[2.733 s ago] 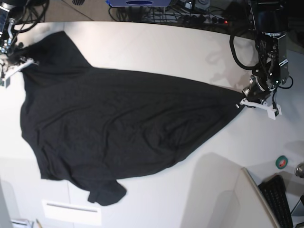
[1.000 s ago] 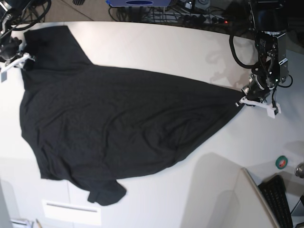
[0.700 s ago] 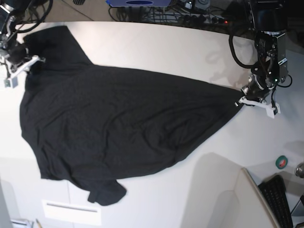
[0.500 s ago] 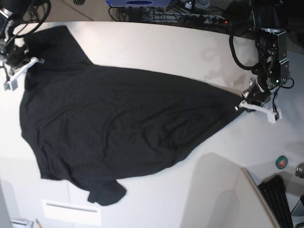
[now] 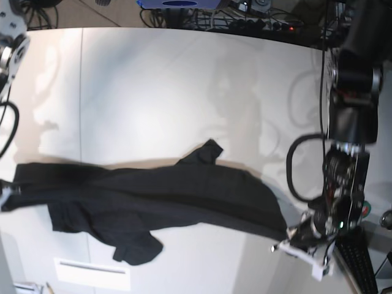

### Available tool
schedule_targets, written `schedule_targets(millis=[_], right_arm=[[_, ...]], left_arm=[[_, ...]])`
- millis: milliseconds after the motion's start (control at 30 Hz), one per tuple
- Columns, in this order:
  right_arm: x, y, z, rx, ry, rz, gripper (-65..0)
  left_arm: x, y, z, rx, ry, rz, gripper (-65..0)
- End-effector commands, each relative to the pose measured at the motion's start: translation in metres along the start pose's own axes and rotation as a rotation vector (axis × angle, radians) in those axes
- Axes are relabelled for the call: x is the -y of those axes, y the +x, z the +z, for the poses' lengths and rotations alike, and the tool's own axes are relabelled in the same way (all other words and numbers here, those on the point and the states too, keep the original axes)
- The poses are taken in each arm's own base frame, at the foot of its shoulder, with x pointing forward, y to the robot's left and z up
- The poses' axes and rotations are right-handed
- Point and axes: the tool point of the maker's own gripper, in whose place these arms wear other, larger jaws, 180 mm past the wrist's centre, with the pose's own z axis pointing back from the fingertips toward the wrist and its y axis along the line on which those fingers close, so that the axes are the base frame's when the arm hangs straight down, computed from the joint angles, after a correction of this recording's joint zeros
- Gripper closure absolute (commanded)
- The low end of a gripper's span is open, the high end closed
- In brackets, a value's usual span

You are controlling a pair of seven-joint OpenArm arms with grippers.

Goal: Layout the t-shirt on the table in an organized manner, then fold the t-shirt properly
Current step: 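Lift the shirt with both grippers and lay it flat on the table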

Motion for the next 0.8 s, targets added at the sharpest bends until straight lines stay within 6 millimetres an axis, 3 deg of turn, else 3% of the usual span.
schedule_targets(millis=[0,167,300,400,533,600,667,700,767], right_arm=[[0.018,0.035,0.008,0.073,-0.044,-0.006,0.0],[0.014,0.107,-0.007,0.205,-0.02,-0.016,0.0],[0.032,0.17,0.005,0.326,-0.068,-0.022,0.0],[0.057,0.215,0.041,0.423,-0.127,-0.001,0.0],[0.091,0.268,0.125,0.59,-0.265,0.078,0.0],[0.098,0.281,0.169,0.642,-0.347,0.138,0.0],[0.104,0.277,0.209,0.676,-0.432,0.173,0.0],[0.105,0.269,0.225,0.686,-0.47,0.177,0.0],[0.104,0.238,0.234,0.66,-0.52,0.176,0.0]], left_arm=[[0.007,0.038,0.0,0.064,-0.006,-0.015,0.0],[0.014,0.114,-0.01,0.192,0.034,-0.086,0.0],[0.043,0.171,-0.009,0.303,0.028,-0.137,0.0],[0.068,0.226,0.01,0.397,-0.003,-0.124,0.0],[0.098,0.297,0.062,0.57,-0.084,-0.098,0.0],[0.096,0.324,0.096,0.677,-0.126,-0.04,0.0],[0.087,0.331,0.125,0.735,-0.155,-0.007,0.0],[0.088,0.331,0.141,0.759,-0.18,-0.003,0.0],[0.087,0.304,0.153,0.735,-0.203,-0.022,0.0]])
